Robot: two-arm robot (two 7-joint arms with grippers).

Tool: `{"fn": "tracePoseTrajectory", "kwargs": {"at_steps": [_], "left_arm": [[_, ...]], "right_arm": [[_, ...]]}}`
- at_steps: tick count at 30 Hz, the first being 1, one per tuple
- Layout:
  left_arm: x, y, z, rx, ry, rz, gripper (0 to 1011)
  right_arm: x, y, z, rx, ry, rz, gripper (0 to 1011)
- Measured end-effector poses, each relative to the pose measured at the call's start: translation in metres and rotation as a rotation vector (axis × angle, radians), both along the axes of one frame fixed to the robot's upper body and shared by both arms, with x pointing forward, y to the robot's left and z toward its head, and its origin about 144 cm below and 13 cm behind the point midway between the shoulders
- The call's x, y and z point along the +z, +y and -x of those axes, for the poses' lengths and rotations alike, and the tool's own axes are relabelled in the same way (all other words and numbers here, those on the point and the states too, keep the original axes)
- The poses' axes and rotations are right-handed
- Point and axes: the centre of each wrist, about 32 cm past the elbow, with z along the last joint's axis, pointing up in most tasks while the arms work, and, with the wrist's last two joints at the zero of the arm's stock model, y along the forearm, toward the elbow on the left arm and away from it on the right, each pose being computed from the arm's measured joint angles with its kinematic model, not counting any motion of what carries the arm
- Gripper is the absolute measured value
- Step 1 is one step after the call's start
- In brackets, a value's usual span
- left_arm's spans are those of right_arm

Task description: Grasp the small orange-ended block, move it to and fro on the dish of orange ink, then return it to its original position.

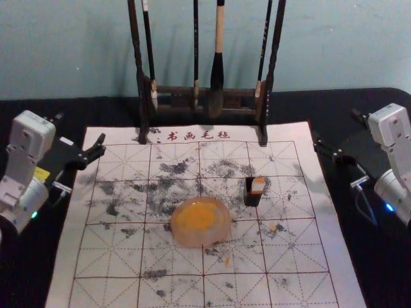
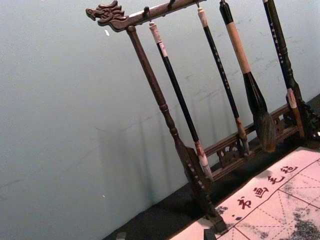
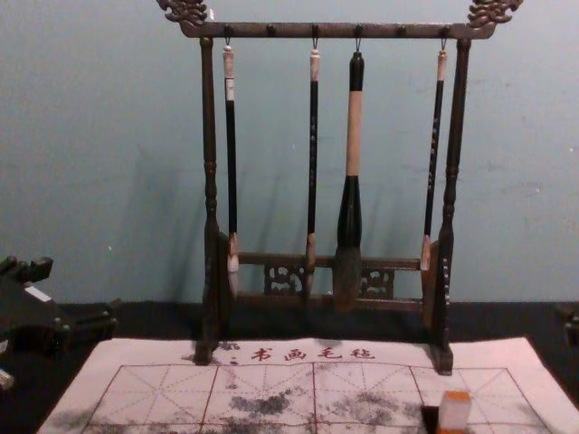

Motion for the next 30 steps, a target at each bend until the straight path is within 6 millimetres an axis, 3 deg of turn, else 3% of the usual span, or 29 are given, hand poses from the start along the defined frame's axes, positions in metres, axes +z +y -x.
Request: {"fn": "tracePoseTrajectory", "kwargs": {"at_steps": [30], "left_arm": [[0.0, 0.0, 0.0, 0.0, 0.0, 0.0, 1001]], "right_arm": [[0.0, 0.0, 0.0, 0.0, 0.0, 0.0, 1000]]}}
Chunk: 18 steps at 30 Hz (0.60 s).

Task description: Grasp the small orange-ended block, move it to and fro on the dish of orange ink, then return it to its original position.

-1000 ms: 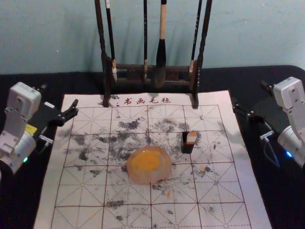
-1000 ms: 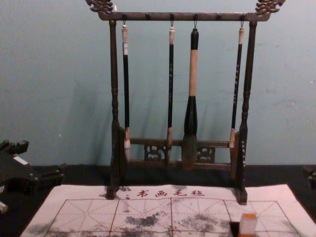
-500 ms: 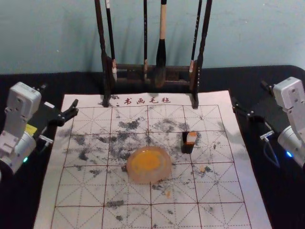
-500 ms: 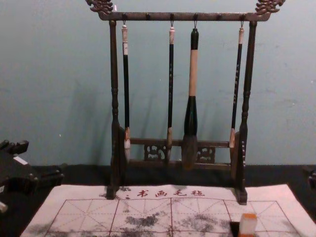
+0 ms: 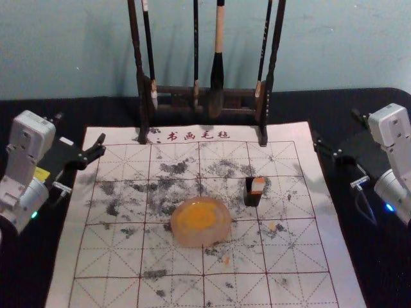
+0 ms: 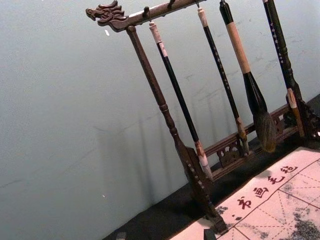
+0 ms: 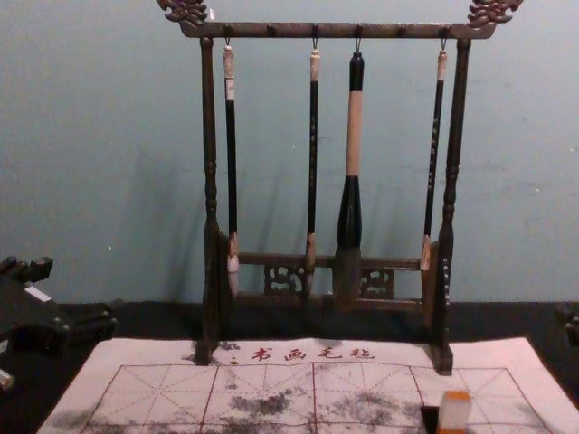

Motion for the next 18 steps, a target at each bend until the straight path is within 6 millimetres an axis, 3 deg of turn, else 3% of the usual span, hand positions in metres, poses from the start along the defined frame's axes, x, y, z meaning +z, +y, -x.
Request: {"fn": "tracePoseTrajectory", "kwargs": {"at_steps": [10, 18], "left_arm": [[0.0, 0.0, 0.0, 0.0, 0.0, 0.0, 1001], [0.0, 0.0, 0.0, 0.0, 0.0, 0.0, 1001]], "right_arm": [[-0.0001, -0.0012, 0.0004, 0.012, 0.005, 0.002, 1000], [0.0093, -0.0049, 0.0048, 0.133, 0.044, 0.007, 1000]]}}
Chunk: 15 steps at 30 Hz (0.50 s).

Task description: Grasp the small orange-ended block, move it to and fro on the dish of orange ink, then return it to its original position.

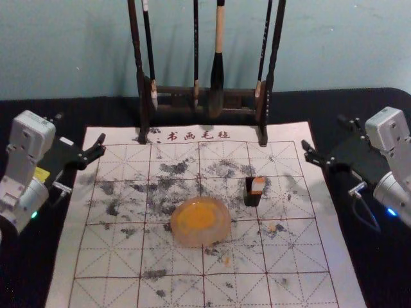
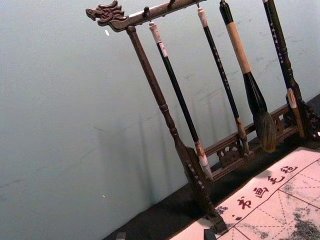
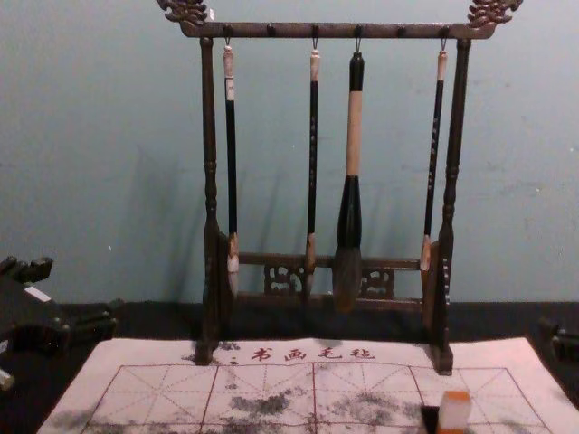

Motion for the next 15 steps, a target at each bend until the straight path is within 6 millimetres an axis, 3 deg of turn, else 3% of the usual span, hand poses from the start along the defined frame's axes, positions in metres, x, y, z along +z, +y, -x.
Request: {"fn": "tracePoseTrajectory", "kwargs": {"at_steps": [9, 15], "left_arm": [[0.0, 0.0, 0.0, 0.0, 0.0, 0.0, 1001], [0.0, 0.0, 0.0, 0.0, 0.0, 0.0, 1001]], "right_arm": [[0.025, -0.008, 0.0, 0.257, 0.126, 0.041, 1000], [0.044, -0.012, -0.012, 0.463, 0.232, 0.096, 1000]]}}
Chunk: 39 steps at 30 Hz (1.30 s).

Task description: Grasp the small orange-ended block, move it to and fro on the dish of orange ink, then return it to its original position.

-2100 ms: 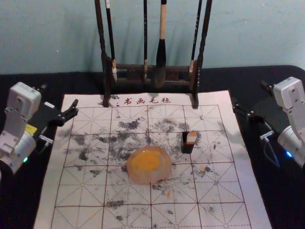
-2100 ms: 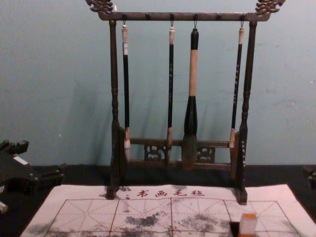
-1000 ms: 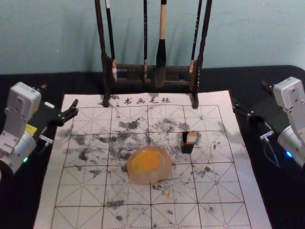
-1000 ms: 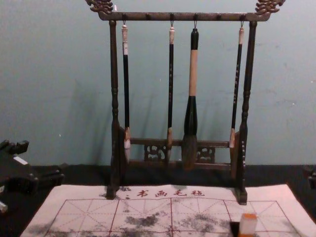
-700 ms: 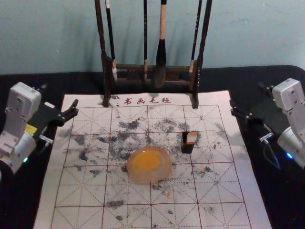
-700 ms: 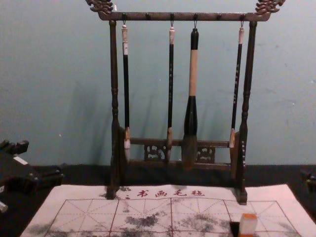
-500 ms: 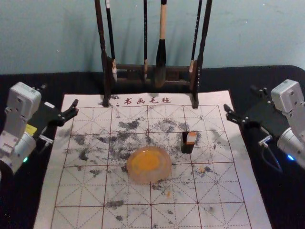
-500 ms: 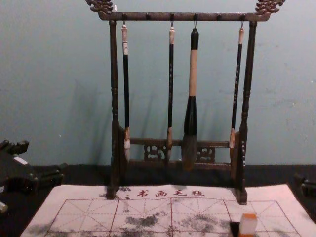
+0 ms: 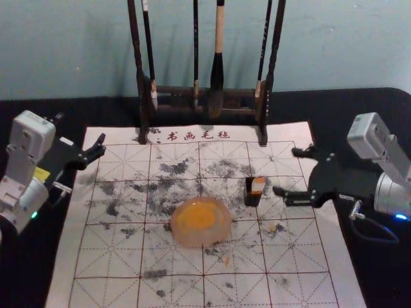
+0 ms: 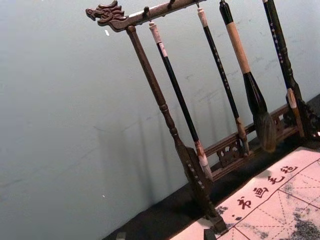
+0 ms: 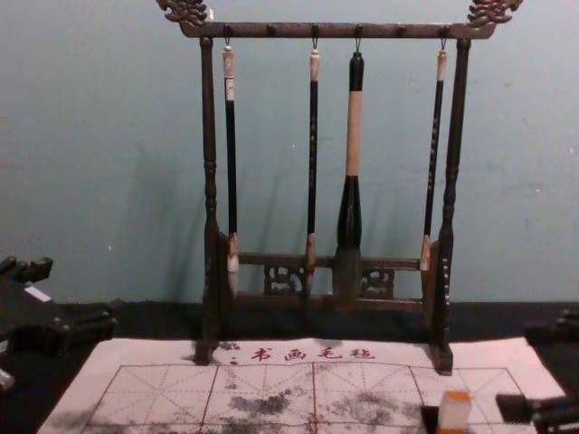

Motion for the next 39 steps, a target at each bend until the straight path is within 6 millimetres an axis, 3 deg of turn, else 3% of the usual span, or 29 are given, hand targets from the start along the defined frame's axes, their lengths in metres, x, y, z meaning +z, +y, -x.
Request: {"fn": "tracePoseTrajectory", "kwargs": {"at_steps": [14, 39], "left_arm": [[0.0, 0.0, 0.0, 0.0, 0.0, 0.0, 1001], [0.0, 0.0, 0.0, 0.0, 0.0, 0.0, 1001]], "right_arm": [[0.014, 0.009, -0.035, 0.223, 0.034, 0.122, 1000], [0.018, 0.033, -0.075, 0.253, 0.045, 0.2, 1000]]}}
